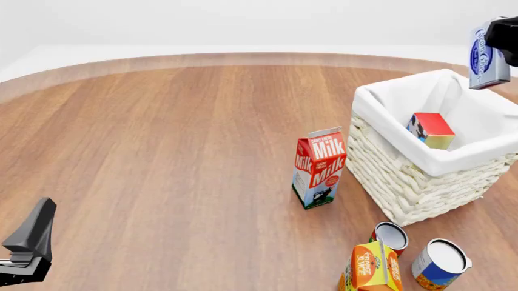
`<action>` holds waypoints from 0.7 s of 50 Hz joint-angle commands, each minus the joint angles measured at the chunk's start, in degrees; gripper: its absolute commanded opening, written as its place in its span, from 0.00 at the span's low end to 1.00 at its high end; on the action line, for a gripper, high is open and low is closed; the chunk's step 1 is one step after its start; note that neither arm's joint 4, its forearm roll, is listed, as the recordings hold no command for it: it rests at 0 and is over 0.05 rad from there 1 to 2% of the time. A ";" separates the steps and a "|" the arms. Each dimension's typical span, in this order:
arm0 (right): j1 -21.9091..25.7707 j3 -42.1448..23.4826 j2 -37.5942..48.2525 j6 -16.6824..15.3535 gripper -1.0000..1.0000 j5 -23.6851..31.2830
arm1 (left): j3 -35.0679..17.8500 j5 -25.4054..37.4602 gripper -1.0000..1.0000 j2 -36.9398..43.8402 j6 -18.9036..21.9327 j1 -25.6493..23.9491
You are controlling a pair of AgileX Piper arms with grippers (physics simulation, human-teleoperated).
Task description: Pick up the cream cheese box and the butter, and put them in the basket.
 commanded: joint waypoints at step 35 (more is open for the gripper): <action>-1.30 3.57 2.07 -0.22 0.00 -3.47 | 0.00 0.00 1.00 0.00 0.00 0.00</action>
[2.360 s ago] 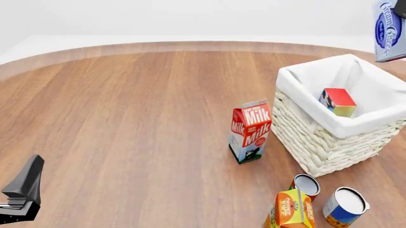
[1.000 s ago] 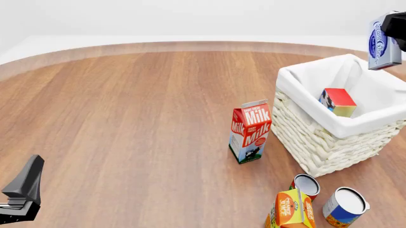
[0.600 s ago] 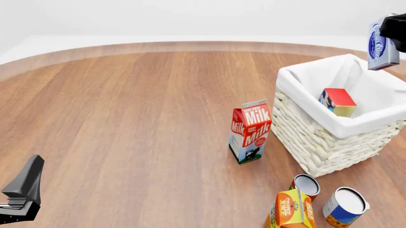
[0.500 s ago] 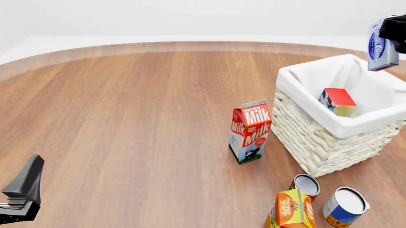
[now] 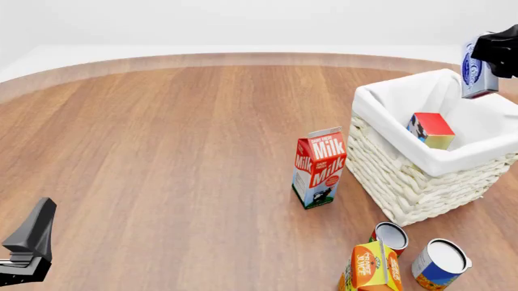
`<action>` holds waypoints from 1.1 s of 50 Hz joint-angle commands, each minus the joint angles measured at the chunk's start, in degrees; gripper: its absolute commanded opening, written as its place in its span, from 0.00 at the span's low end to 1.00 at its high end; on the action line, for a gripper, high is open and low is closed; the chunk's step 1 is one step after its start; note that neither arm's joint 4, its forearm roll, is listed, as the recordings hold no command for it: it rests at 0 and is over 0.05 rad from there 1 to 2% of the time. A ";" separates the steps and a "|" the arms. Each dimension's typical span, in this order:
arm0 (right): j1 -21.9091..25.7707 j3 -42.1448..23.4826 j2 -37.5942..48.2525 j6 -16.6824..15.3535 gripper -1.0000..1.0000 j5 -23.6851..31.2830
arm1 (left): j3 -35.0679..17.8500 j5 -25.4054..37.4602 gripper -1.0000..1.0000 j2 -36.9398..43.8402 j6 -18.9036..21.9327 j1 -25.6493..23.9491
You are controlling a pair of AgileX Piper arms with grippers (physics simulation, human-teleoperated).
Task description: Pick up the cream cheese box and the butter, and put them in the basket.
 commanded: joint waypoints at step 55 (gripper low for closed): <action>-1.21 2.08 4.44 -1.38 0.00 -3.89 | 0.00 0.00 1.00 0.00 0.00 0.00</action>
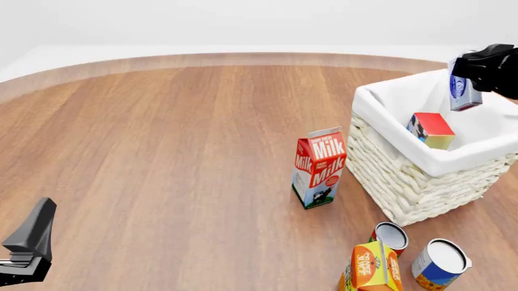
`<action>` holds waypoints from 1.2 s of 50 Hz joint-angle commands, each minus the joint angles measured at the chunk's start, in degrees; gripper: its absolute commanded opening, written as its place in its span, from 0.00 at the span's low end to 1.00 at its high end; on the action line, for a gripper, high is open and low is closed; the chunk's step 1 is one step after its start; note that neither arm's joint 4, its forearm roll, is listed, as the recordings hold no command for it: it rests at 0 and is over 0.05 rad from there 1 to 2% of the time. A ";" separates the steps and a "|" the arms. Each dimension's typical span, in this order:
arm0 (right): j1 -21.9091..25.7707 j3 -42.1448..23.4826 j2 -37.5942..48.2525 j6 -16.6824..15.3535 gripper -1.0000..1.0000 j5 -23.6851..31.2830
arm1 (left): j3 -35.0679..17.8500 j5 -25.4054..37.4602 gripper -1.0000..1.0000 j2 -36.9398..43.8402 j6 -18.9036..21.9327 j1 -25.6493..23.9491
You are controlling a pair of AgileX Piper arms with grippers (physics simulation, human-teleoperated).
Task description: Pick up the cream cheese box and the butter, and put them in the basket.
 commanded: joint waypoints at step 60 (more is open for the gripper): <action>-1.30 1.65 5.20 0.42 0.00 -5.21 | 0.00 0.00 1.00 0.00 0.00 0.00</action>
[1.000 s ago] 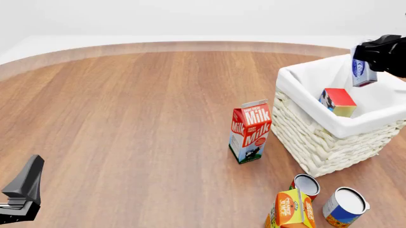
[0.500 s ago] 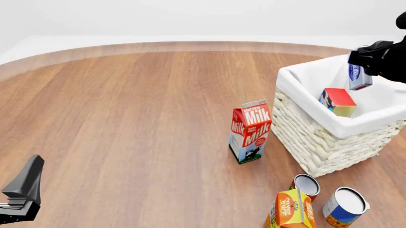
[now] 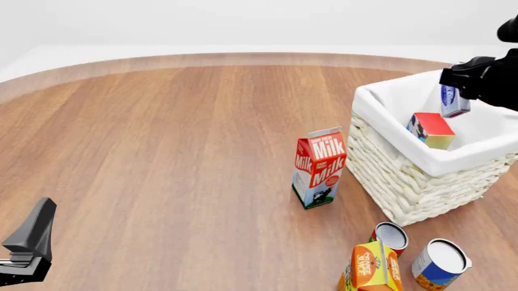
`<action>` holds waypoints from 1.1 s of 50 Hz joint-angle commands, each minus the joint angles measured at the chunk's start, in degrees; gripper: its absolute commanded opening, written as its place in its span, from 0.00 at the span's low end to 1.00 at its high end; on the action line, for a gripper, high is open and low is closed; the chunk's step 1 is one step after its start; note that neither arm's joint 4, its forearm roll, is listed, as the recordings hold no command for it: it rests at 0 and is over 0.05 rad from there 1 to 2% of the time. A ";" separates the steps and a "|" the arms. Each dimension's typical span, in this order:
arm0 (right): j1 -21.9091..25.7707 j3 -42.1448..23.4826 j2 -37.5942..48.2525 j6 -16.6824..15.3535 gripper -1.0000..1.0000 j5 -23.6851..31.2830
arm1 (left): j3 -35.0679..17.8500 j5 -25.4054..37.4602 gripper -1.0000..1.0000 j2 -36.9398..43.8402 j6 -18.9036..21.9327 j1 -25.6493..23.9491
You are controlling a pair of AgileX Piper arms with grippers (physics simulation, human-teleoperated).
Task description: Pick up the cream cheese box and the butter, and put them in the basket.
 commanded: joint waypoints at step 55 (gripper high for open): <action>0.22 -2.15 -2.04 -0.59 1.00 1.80 | 0.00 0.00 1.00 0.00 0.00 0.00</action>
